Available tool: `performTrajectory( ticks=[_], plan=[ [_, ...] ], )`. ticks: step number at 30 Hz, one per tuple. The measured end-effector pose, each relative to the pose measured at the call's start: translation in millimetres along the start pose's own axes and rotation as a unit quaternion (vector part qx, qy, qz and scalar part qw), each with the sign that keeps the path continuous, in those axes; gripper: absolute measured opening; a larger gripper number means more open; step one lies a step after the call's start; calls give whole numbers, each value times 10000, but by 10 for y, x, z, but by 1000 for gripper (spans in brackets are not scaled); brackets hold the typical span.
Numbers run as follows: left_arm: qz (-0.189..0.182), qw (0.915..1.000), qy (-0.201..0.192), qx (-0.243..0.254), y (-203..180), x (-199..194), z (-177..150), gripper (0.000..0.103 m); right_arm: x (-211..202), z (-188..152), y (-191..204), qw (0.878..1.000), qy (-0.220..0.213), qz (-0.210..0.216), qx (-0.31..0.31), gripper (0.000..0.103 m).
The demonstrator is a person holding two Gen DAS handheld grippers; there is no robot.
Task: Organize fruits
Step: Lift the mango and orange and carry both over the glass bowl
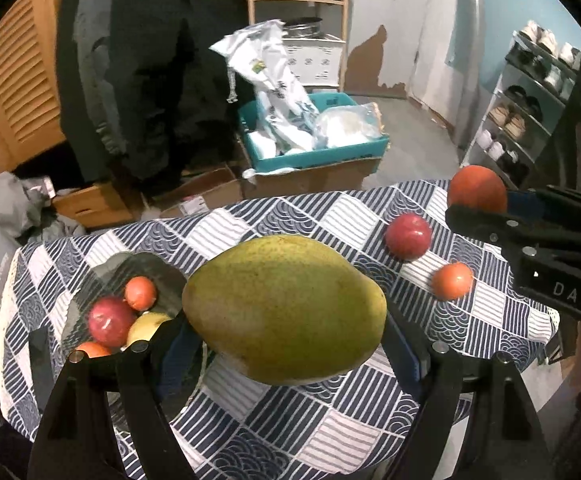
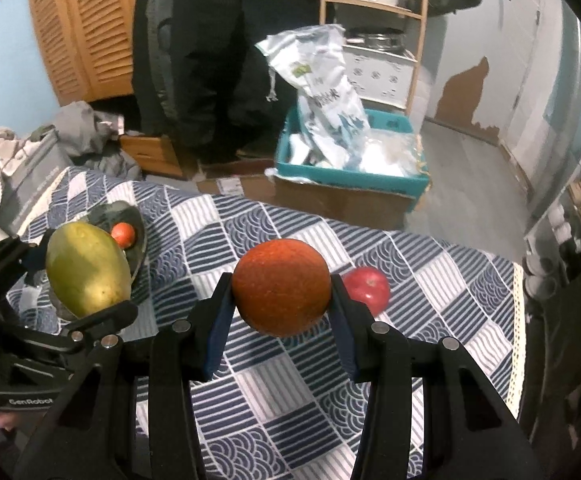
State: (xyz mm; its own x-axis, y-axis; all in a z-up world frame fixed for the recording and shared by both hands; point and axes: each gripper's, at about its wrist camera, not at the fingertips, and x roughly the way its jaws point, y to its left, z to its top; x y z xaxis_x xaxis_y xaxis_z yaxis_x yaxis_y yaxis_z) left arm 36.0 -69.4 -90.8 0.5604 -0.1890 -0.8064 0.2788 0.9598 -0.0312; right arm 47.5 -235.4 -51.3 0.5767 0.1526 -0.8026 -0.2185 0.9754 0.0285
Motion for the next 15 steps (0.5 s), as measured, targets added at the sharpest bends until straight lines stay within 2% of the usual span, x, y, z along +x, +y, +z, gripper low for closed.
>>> performTrajectory(
  ticks=[15],
  plan=[
    [409, 9972, 12, -622, 733, -83, -202, 85, 242, 251, 662, 9978, 99, 458, -466, 45]
  ],
)
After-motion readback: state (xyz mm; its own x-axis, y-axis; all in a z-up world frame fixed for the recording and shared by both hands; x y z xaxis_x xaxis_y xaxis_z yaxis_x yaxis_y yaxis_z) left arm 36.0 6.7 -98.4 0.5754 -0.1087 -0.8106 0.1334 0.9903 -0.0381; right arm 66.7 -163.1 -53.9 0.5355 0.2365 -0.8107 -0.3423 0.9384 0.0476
